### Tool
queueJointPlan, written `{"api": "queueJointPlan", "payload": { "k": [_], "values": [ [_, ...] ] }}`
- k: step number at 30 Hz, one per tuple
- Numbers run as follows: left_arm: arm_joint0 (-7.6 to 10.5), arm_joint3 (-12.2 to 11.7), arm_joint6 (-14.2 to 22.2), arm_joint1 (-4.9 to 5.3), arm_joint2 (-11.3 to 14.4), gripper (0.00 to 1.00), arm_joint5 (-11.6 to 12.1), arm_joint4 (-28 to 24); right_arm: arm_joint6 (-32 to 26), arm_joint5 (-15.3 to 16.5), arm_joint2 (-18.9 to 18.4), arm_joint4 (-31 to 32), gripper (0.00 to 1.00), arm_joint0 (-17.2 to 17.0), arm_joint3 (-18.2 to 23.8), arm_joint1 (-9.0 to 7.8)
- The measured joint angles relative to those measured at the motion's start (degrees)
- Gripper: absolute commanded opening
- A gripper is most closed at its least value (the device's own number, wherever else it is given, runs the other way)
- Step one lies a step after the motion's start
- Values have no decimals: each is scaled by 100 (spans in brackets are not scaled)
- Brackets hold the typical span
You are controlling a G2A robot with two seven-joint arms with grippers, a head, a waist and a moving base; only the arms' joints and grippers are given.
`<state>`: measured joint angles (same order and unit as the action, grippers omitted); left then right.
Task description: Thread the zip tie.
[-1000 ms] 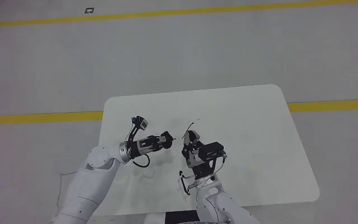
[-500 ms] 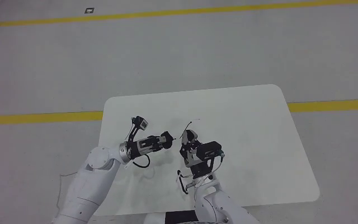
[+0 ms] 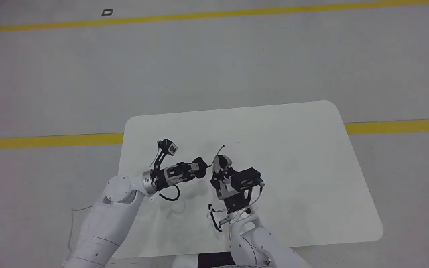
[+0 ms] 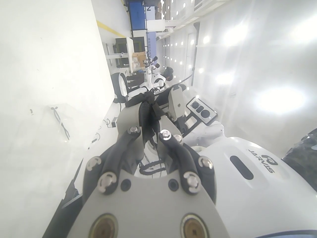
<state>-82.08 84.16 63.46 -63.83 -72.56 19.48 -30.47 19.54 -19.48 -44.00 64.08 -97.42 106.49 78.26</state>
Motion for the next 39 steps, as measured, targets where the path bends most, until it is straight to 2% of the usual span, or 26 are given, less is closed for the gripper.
{"api": "queueJointPlan", "payload": {
  "k": [31, 39],
  "values": [
    [0, 0, 0, 0, 0, 0, 0, 0, -30, 0, -5, -39, 0, -27, 5, -33],
    [0, 0, 0, 0, 0, 0, 0, 0, -39, 0, 27, -371, 0, 3, 13, -50]
  ]
}}
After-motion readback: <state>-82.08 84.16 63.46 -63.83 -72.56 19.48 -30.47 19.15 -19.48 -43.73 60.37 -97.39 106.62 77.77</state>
